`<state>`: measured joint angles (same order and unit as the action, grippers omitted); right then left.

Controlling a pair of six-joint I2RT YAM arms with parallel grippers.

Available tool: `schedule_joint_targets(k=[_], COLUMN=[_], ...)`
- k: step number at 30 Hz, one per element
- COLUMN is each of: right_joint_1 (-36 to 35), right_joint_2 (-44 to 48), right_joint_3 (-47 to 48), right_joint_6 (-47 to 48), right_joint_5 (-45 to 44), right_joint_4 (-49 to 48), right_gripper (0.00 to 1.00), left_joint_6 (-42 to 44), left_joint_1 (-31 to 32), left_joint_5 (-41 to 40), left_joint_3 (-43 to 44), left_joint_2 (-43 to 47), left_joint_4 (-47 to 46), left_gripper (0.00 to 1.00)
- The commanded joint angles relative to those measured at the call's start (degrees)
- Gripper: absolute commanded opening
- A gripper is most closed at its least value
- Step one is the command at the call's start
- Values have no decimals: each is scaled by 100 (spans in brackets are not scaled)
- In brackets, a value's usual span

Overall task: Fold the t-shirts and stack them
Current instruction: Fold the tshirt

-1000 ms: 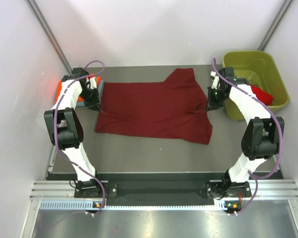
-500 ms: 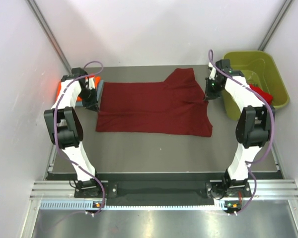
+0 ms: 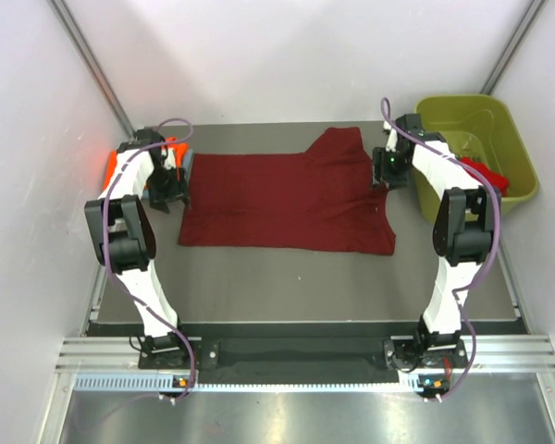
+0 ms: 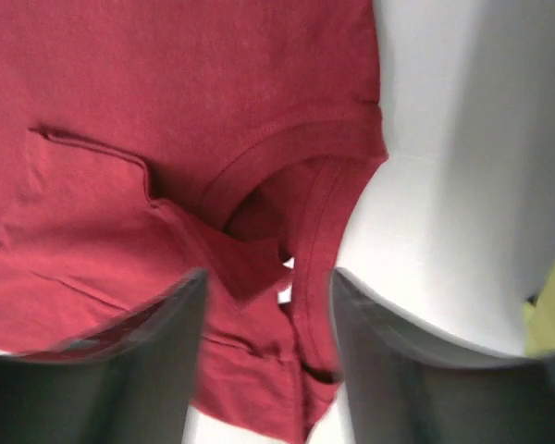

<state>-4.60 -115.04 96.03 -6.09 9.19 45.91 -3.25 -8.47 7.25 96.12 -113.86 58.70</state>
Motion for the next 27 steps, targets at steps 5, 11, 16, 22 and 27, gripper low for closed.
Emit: schedule_joint_targets(k=[5,11,16,22,27], right_joint_1=[108,91,-155,-225,-295], right_joint_2=[763,765,18,-685,-1186], right_joint_3=[250,126,696,1215,1471], right_joint_6=[-32,-165,-76,-112,-112], right_joint_5=[63,1198,1400,1700,1648], right_joint_4=[-135,-258,-284,-276,-372], right_gripper=[63,61,52,52,46], left_joint_6=[-123,-221,-80,34,78], left_joint_1=[-14,556,1136,1146,1172], left_joint_5=[100,892,1190,946,709], left_joint_3=[452,-478,-1130,-1148,-1384], left_joint_2=[847,1191,990,603,514], left_joint_4=[-209,-227,-280,-236,-218], left_gripper=[78,61,44,40,40])
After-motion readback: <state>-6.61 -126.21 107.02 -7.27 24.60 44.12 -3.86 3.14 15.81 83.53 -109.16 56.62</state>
